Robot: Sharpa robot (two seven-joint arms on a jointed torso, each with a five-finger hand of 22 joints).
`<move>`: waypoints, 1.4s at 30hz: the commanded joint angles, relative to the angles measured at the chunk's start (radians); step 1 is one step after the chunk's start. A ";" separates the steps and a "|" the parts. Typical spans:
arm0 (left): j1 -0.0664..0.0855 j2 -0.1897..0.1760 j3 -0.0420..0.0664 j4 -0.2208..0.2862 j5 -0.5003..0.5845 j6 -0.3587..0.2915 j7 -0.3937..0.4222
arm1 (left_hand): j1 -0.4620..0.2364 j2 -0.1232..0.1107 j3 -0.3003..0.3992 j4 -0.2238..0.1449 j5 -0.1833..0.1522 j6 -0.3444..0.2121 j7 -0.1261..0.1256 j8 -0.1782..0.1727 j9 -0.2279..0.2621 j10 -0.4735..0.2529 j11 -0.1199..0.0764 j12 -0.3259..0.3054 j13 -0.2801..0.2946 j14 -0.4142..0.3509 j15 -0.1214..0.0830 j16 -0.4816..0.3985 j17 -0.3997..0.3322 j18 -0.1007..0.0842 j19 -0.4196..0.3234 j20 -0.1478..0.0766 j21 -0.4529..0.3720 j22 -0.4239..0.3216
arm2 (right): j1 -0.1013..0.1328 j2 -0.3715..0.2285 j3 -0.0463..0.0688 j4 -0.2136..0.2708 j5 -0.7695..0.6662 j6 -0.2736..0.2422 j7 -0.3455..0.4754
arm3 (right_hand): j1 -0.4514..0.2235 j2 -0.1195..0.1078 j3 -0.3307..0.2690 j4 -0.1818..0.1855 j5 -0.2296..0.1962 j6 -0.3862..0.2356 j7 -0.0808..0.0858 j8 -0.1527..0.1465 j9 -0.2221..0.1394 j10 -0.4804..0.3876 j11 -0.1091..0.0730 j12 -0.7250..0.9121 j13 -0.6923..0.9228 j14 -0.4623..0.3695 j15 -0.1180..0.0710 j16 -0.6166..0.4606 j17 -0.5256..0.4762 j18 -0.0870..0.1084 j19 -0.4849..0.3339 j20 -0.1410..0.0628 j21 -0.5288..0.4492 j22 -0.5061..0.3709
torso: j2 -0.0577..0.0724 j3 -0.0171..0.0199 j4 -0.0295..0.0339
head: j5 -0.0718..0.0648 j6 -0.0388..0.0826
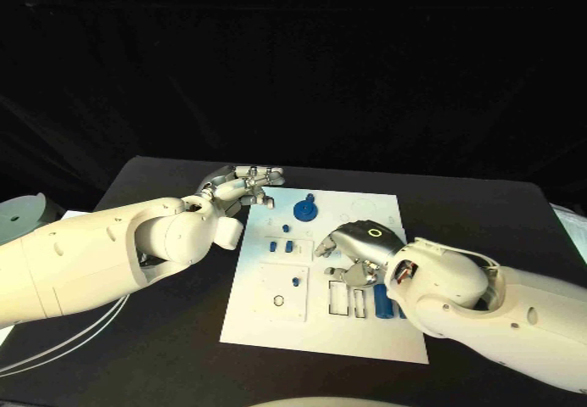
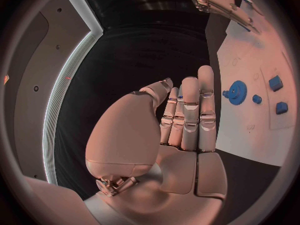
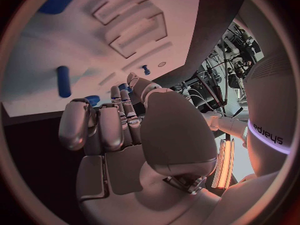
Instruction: Assemble the parts on the task board
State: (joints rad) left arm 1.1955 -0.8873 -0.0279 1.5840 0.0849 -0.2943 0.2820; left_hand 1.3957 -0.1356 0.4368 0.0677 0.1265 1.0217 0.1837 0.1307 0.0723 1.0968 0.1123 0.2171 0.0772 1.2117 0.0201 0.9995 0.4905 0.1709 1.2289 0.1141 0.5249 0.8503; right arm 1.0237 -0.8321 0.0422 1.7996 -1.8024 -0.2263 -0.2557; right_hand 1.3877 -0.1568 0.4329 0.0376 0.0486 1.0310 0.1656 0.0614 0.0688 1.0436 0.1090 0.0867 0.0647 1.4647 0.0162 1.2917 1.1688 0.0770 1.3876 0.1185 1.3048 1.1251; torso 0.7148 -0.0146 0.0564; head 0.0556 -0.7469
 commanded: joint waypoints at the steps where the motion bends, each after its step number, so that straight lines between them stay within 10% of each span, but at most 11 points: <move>1: 0.000 -0.001 0.000 0.005 0.003 0.019 0.004 | -0.007 0.001 -0.007 -0.002 -0.004 -0.006 0.001 0.006 -0.001 -0.009 -0.001 0.005 0.000 -0.006 0.003 0.005 -0.001 0.011 0.001 0.005 -0.003 -0.001 | 0.019 -0.041 0.003 0.021 0.013 -0.001 -0.034 | -0.007 -0.014 -0.017 0.003 0.002 -0.002 -0.010 0.001 -0.001 -0.004 -0.002 0.001 -0.002 0.035 0.003 -0.005 -0.001 0.015 0.001 0.004 -0.002 0.001 | 0.000 -0.0007 -0.0029 | -0.009 0.006; 11: 0.000 -0.001 0.000 0.007 0.003 0.022 0.003 | -0.005 0.002 -0.009 -0.003 -0.004 -0.006 0.001 0.007 -0.001 -0.009 -0.002 0.007 0.000 -0.006 0.002 0.006 -0.002 0.011 0.002 0.005 -0.005 -0.002 | 0.043 -0.109 0.006 0.027 -0.016 0.073 -0.073 | -0.007 -0.019 -0.069 0.017 0.001 -0.008 -0.044 0.002 -0.001 -0.026 -0.027 -0.007 -0.002 0.038 -0.017 -0.003 -0.003 0.015 0.003 -0.013 -0.004 -0.001 | 0.000 0.0007 -0.0014 | -0.020 0.013; 42: 0.000 0.000 -0.001 0.006 0.003 0.028 0.000 | 0.001 0.005 -0.011 -0.009 -0.003 -0.007 0.000 0.010 -0.001 -0.011 -0.002 0.012 0.000 -0.007 0.001 0.008 -0.004 0.011 0.004 0.005 -0.007 -0.004 | 0.038 -0.036 -0.002 -0.055 -0.034 0.150 -0.062 | 0.026 0.045 -0.032 0.041 0.001 0.109 -0.049 0.030 0.015 0.127 -0.041 0.036 -0.001 0.041 -0.027 0.002 -0.006 0.013 0.011 -0.024 -0.004 0.003 | 0.000 -0.0004 0.0007 | -0.016 0.012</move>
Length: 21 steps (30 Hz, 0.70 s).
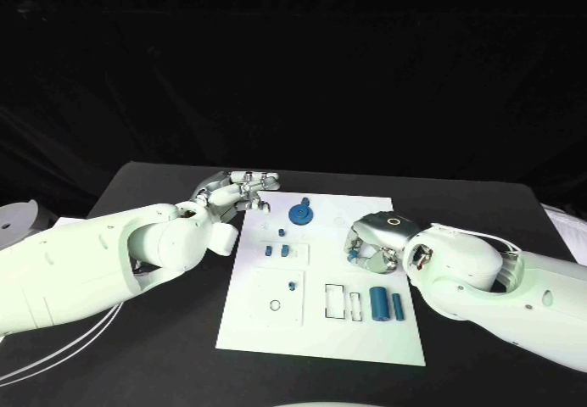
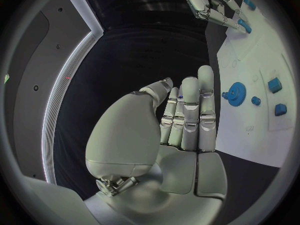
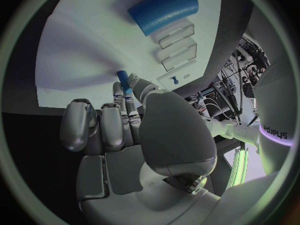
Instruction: Assemble the parts on the task board
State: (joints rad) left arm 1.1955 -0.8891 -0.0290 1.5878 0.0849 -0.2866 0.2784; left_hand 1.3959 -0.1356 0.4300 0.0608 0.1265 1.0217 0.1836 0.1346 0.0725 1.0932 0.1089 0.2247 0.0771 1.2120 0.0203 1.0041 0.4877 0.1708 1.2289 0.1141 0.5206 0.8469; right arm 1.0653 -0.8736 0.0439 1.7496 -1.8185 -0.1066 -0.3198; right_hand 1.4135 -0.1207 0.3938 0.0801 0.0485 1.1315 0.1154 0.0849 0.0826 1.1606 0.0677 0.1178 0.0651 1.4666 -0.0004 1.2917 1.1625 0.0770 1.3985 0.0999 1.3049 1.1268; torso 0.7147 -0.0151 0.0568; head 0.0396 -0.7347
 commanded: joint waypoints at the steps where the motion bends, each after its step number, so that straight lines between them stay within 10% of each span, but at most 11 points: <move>1: 0.000 0.002 0.000 0.003 0.003 0.020 0.003 | 0.001 0.005 -0.005 -0.002 -0.003 -0.007 0.000 0.006 -0.001 -0.007 0.001 0.004 0.000 -0.007 0.001 0.003 -0.001 0.012 0.004 0.005 -0.003 -0.001 | -0.004 0.008 -0.004 -0.008 -0.020 0.028 0.001 | 0.002 0.010 0.009 -0.001 0.002 0.011 0.001 0.007 0.002 0.014 -0.001 0.004 -0.001 0.039 -0.011 0.002 0.001 0.013 0.001 -0.006 -0.004 0.002 | 0.000 0.0000 0.0002 | 0.000 0.000; 11: 0.000 0.002 0.000 0.001 0.003 0.021 0.001 | 0.001 0.005 -0.005 -0.002 -0.003 -0.007 0.000 0.006 -0.001 -0.007 0.001 0.004 0.000 -0.007 0.001 0.003 -0.001 0.012 0.004 0.005 -0.003 -0.001 | -0.005 0.007 -0.005 -0.003 -0.038 -0.064 0.003 | 0.026 0.035 0.033 -0.013 0.000 0.049 -0.003 0.020 0.010 0.062 -0.013 0.008 0.003 0.042 -0.022 0.011 0.010 0.011 0.007 -0.016 0.004 0.013 | 0.000 0.0008 -0.0002 | 0.002 -0.001; 21: 0.000 0.002 0.000 -0.001 0.003 0.024 0.006 | -0.007 0.005 -0.017 0.002 -0.004 -0.010 0.002 0.009 -0.002 -0.012 0.002 0.011 0.000 -0.009 0.003 0.005 -0.004 0.011 0.006 0.006 -0.008 -0.005 | 0.001 -0.042 0.017 0.108 0.000 -0.156 0.017 | 0.039 0.032 0.042 -0.027 0.000 0.057 -0.001 0.022 0.014 0.077 -0.016 0.001 0.002 0.042 -0.027 0.015 0.014 0.010 0.011 -0.021 0.008 0.020 | -0.001 0.0004 -0.0007 | 0.009 0.001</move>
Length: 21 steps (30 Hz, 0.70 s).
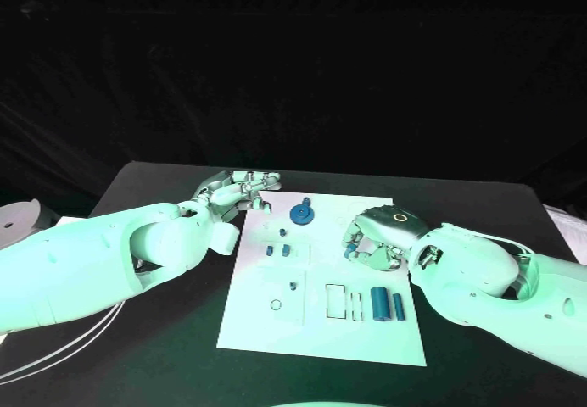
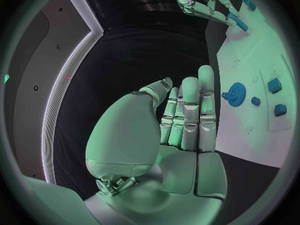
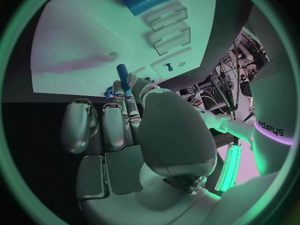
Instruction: Assemble the parts on the task board
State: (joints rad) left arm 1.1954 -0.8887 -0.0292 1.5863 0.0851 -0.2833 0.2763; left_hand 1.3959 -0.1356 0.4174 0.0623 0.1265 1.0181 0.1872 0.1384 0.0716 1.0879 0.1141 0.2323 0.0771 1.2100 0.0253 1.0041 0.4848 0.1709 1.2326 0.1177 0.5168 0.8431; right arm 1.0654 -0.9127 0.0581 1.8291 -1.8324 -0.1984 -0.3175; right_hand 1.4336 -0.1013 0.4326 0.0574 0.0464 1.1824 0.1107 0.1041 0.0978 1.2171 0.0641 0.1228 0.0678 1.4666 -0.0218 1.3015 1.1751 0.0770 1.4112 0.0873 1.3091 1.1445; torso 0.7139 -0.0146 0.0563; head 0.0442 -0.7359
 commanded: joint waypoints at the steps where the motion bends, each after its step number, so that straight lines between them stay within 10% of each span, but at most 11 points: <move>1: 0.000 0.002 0.000 0.001 0.003 0.021 0.008 | -0.007 0.005 -0.005 0.000 -0.004 -0.006 -0.002 0.006 -0.001 -0.007 -0.003 0.003 0.000 -0.007 -0.002 0.005 -0.001 0.011 0.002 0.002 -0.004 -0.001 | 0.001 -0.002 0.003 0.039 0.017 -0.068 0.017 | 0.020 0.013 0.005 -0.006 0.003 0.006 0.005 0.002 -0.001 0.021 -0.012 -0.005 -0.001 0.042 -0.006 0.005 0.002 0.010 -0.001 -0.009 0.004 0.002 | 0.001 0.0001 -0.0005 | 0.006 0.003; 21: -0.001 0.010 0.000 -0.001 0.003 0.024 0.009 | -0.007 0.005 -0.006 0.000 -0.004 -0.006 -0.002 0.006 -0.001 -0.007 -0.003 0.004 0.000 -0.007 -0.002 0.006 -0.001 0.011 0.002 0.002 -0.004 -0.001 | -0.091 0.205 -0.023 0.024 0.045 -0.037 0.097 | 0.023 0.011 0.015 -0.016 0.003 -0.003 0.013 -0.006 -0.002 0.016 -0.006 -0.020 -0.002 0.041 -0.003 0.004 -0.001 0.010 -0.003 -0.008 0.001 -0.003 | 0.001 -0.0031 0.0000 | 0.024 -0.013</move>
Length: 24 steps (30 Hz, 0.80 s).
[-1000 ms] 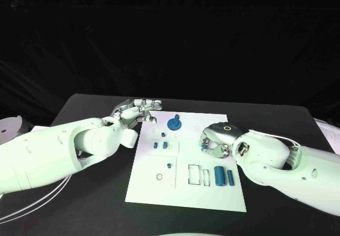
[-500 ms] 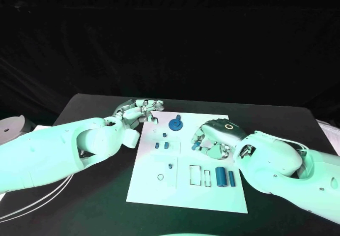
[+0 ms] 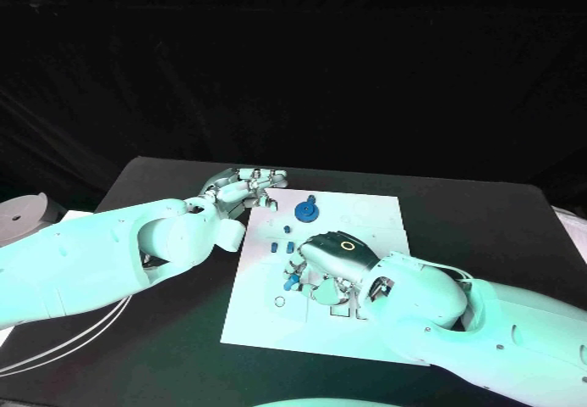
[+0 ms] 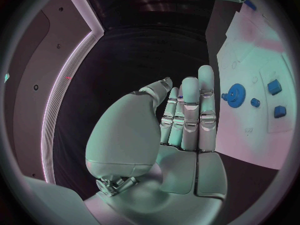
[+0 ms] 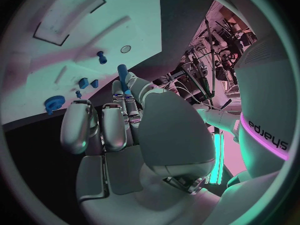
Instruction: Assemble the parts on the task board
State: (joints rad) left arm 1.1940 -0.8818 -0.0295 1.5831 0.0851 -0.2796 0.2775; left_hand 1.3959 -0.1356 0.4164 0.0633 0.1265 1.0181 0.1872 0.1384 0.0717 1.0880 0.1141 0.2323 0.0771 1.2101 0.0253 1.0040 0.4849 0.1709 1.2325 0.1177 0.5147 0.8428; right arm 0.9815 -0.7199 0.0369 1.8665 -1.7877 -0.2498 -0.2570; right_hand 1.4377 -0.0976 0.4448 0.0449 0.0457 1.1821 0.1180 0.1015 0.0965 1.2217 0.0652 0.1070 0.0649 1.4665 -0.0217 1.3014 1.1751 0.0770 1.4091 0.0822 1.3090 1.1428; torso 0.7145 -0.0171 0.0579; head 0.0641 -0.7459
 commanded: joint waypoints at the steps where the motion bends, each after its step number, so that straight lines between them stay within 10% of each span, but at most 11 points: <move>1: 0.000 0.003 0.000 0.002 0.003 0.021 0.008 | -0.007 0.005 -0.005 -0.001 -0.004 -0.006 -0.002 0.006 -0.001 -0.007 -0.003 0.004 0.000 -0.007 -0.003 0.006 -0.001 0.011 0.003 0.002 -0.002 -0.001 | -0.011 0.020 -0.004 -0.020 0.001 0.019 0.037 | 0.019 0.007 0.003 -0.003 0.004 -0.003 0.006 -0.004 -0.001 0.011 -0.006 -0.006 0.000 0.041 -0.003 0.004 -0.002 0.010 -0.001 -0.003 0.001 -0.001 | 0.000 -0.0009 -0.0018 | 0.004 -0.003; 24: 0.000 0.003 0.001 0.002 0.003 0.025 0.003 | -0.007 0.005 -0.005 -0.001 -0.004 -0.006 -0.002 0.006 -0.001 -0.007 -0.003 0.004 0.000 -0.007 -0.003 0.006 -0.001 0.011 0.003 0.002 -0.002 -0.001 | -0.036 0.082 -0.016 -0.109 -0.016 0.100 0.006 | 0.012 0.007 0.004 -0.002 0.004 -0.007 0.009 -0.007 -0.001 0.009 -0.003 -0.012 0.000 0.039 0.000 0.001 -0.007 0.011 -0.003 -0.001 -0.003 -0.008 | 0.000 0.0022 -0.0025 | 0.013 -0.014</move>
State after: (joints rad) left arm 1.1938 -0.8804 -0.0295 1.5836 0.0851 -0.2746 0.2763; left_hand 1.3959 -0.1356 0.4165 0.0633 0.1265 1.0182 0.1871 0.1383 0.0718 1.0880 0.1140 0.2323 0.0770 1.2101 0.0254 1.0040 0.4850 0.1709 1.2325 0.1176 0.5148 0.8429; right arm 0.9485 -0.6387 0.0234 1.7617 -1.7833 -0.1898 -0.2361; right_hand 1.4418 -0.0935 0.4430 0.0440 0.0467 1.1740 0.1226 0.0937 0.0947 1.2230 0.0656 0.0993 0.0647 1.4665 -0.0216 1.3013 1.1692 0.0770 1.4091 0.0823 1.3090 1.1360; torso 0.7149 -0.0151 0.0561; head 0.0765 -0.7600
